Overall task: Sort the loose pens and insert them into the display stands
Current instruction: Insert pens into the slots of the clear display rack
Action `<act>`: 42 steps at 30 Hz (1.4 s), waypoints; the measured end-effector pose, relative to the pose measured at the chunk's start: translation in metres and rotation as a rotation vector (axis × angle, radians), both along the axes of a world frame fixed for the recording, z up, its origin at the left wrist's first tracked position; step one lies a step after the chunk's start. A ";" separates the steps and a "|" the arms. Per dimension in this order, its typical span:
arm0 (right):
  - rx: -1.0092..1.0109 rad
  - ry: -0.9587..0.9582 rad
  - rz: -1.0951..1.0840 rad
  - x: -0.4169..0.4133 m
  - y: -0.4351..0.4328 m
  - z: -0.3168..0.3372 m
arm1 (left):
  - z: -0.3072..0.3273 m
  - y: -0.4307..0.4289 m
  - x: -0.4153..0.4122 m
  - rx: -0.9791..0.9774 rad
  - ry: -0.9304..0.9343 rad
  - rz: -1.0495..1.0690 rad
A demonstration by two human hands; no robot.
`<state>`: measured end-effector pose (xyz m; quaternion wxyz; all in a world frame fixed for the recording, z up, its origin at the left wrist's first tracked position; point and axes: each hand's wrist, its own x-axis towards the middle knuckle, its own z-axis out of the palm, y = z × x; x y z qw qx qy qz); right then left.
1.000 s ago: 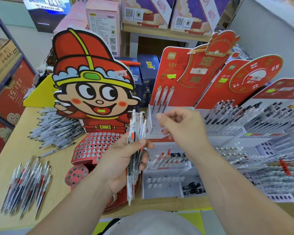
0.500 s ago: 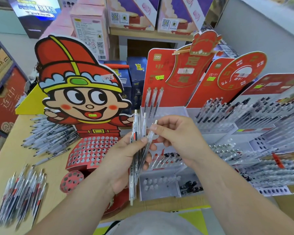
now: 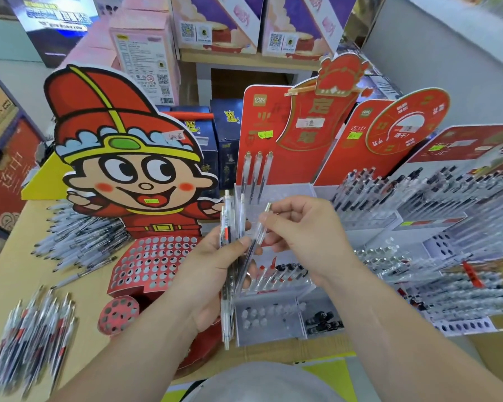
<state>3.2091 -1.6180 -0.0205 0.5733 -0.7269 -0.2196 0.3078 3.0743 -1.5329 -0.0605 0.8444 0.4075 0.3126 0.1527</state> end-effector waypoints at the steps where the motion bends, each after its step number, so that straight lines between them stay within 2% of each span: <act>1: 0.015 -0.007 -0.016 0.003 -0.001 0.004 | -0.001 0.002 0.000 -0.030 0.013 0.017; 5: 0.115 -0.111 -0.105 0.022 -0.004 0.026 | -0.007 0.007 -0.001 -0.071 0.047 0.064; 8: 0.193 -0.323 -0.188 0.036 -0.004 0.038 | -0.009 0.008 -0.004 -0.047 0.024 0.040; 12: 0.144 -0.661 -0.242 0.045 0.002 0.035 | -0.010 0.009 -0.007 -0.056 0.008 0.032; 17: 0.112 -0.832 -0.247 0.048 0.015 0.021 | -0.012 0.012 -0.009 -0.057 0.002 0.047; 31: 0.077 -1.048 -0.221 0.050 0.033 0.018 | -0.014 0.016 -0.011 -0.075 -0.020 0.071; 42: -0.001 -0.951 -0.194 0.053 0.041 -0.004 | -0.017 0.017 -0.009 -0.065 -0.015 0.064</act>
